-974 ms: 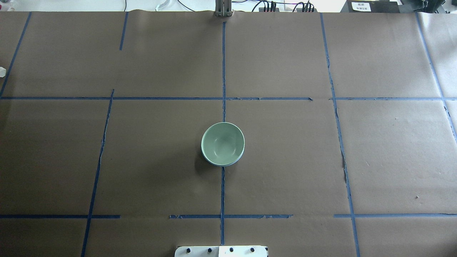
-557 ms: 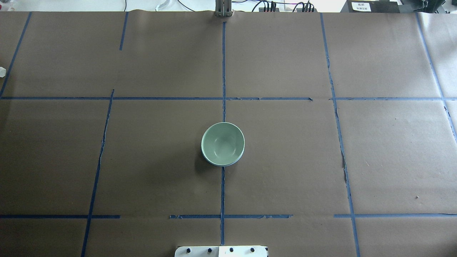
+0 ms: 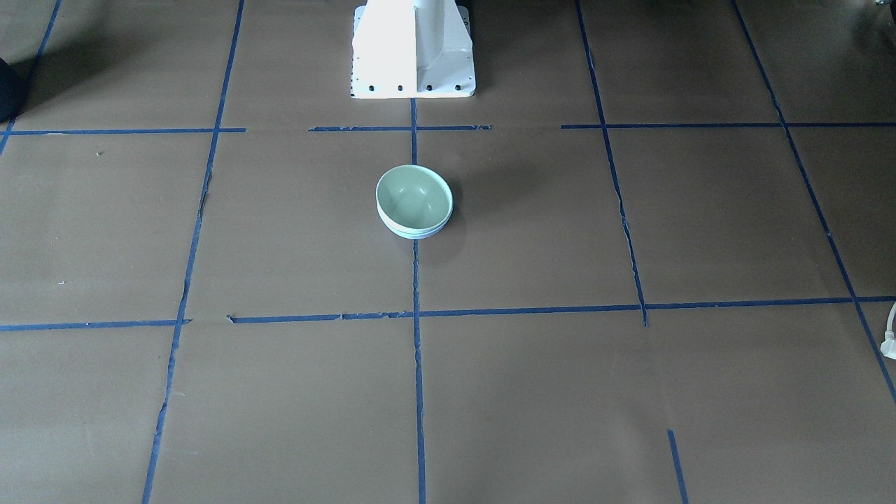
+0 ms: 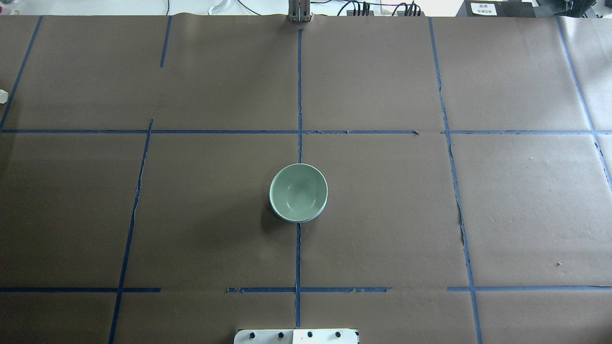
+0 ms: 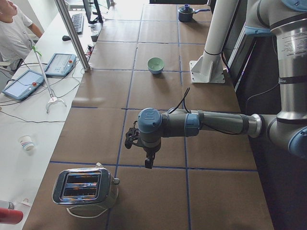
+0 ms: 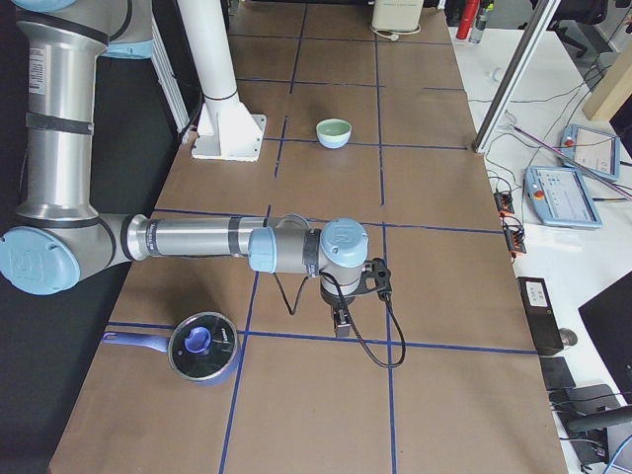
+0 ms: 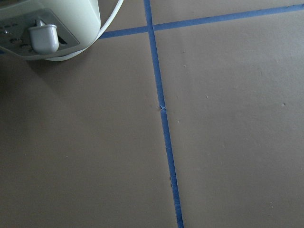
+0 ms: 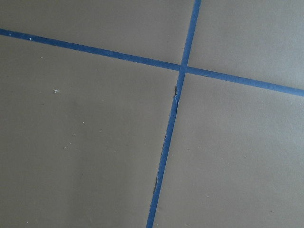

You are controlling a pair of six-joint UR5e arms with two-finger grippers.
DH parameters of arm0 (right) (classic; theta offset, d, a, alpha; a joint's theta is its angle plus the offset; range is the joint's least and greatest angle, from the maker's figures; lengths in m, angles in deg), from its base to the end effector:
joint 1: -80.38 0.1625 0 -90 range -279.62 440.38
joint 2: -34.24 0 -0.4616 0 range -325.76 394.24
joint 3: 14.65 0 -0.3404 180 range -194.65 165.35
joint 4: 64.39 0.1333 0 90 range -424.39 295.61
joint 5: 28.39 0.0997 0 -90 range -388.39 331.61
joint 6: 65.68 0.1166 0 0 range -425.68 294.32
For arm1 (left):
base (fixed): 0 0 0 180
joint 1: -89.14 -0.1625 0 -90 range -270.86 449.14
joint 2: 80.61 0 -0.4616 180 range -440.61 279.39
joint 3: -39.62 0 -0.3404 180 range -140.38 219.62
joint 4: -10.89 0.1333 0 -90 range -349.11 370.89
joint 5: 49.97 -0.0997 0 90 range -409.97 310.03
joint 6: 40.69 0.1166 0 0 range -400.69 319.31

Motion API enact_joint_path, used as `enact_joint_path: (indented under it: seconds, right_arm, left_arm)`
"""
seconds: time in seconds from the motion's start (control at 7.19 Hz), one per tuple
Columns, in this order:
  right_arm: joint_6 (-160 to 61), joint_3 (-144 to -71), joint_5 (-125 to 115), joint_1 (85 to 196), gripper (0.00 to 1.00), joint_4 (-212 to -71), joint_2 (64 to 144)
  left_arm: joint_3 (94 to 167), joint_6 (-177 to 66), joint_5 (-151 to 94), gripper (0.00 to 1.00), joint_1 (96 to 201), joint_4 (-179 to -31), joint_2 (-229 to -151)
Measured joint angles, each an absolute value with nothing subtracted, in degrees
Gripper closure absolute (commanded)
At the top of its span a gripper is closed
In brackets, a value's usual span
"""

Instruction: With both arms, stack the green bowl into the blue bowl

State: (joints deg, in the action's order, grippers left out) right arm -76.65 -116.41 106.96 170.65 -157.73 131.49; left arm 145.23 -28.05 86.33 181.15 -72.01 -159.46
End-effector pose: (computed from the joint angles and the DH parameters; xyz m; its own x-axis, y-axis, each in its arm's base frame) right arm 0.0522 -0.3822 0.6735 0.6909 -0.2013 0.6944 0.1291 0.9794 0.1554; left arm -0.0611 -0.3441 0.6740 0.6803 0.1623 -0.7148 -0.1166 0.9867 0.1131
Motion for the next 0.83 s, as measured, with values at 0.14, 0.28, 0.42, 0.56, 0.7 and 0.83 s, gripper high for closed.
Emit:
enact_joint_path:
  seconds: [0.14,0.28,0.42,0.56,0.7,0.83]
  right_arm:
    - [-76.9,-117.4,107.1,170.9,0.00,-158.1,131.8]
    - [-77.2,-118.0,107.1,170.9,0.00,-158.4,132.3]
    - [-77.7,-118.2,106.9,171.0,0.00,-158.5,132.9]
    - [-78.5,-118.2,106.8,171.0,0.00,-158.6,133.6]
    - [-79.0,-118.1,106.8,171.0,0.00,-158.6,134.1]
    - [-79.3,-118.0,106.8,170.9,0.00,-158.6,134.5]
  left_arm:
    - [144.9,-28.2,86.2,0.00,181.1,-71.8,-160.0]
    - [144.8,-28.3,86.2,0.00,181.1,-71.7,-160.2]
    - [144.7,-29.1,86.3,0.00,181.0,-71.7,-160.5]
    - [144.8,-30.4,86.5,0.00,181.0,-71.7,-160.7]
    - [144.5,-31.4,86.6,0.00,181.0,-72.0,-160.7]
    - [144.0,-31.6,86.7,0.00,181.0,-72.5,-160.6]
